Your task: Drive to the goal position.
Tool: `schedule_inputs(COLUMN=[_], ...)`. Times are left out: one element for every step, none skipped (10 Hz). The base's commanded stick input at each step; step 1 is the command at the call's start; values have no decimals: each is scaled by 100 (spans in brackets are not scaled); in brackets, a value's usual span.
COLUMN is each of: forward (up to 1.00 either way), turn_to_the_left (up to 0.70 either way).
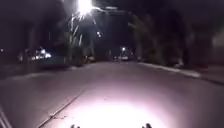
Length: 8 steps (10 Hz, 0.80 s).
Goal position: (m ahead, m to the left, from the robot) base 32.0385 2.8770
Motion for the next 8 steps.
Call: schedule_inputs(forward=[85, 85, 85, 85, 85, 85, 85, 85], turn_to_the_left=[0, 0, -14, -34, -34, -34, -34, -16])
